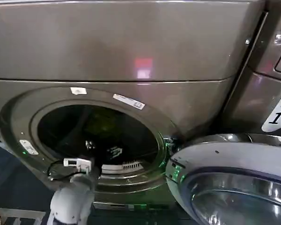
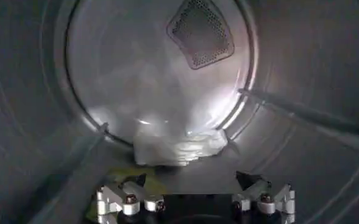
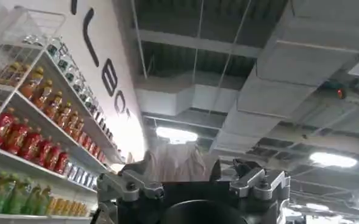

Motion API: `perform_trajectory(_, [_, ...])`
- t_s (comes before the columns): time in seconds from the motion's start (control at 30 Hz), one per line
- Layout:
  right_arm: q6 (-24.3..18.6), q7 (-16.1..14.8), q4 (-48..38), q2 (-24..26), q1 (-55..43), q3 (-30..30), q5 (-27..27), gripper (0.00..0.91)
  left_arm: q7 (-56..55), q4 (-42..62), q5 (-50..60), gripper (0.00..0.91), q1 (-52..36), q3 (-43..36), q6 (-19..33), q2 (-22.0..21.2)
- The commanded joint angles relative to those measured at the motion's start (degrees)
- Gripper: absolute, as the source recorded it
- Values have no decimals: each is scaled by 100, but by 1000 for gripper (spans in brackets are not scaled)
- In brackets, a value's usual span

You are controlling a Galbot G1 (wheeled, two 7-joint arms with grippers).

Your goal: Grasp the clothes from the dryer.

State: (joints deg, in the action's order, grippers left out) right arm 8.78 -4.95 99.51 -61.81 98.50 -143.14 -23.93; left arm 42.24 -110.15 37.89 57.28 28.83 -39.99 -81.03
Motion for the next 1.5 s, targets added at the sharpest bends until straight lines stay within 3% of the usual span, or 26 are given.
perform_trajectory(0.03, [-11,-5,12,6,5,4,3,907,3495,255,2531,907,-436,509,4709,101])
perform_trajectory(0.1, [0,-6,55,14,-16,26,5,907,3500,322,2620,907,-636,541,5429,138])
perform_trajectory(0.27, [10,-3,108,-6,-7,32,6,907,3504,584,2846,907,-1089,530,5620,77])
perform_trajectory(0.73, [-12,-5,155,-68,22,13,20,907,3506,1337,3069,907,-1485,350,5735,-79])
perform_trajectory(1.1, [-7,-4,220,-87,-1,69,26,907,3505,1842,3368,907,-1637,276,5321,-119])
perform_trajectory(1.5, [5,-3,257,-92,-6,69,34,907,3503,2325,3826,907,-1790,99,5348,-271])
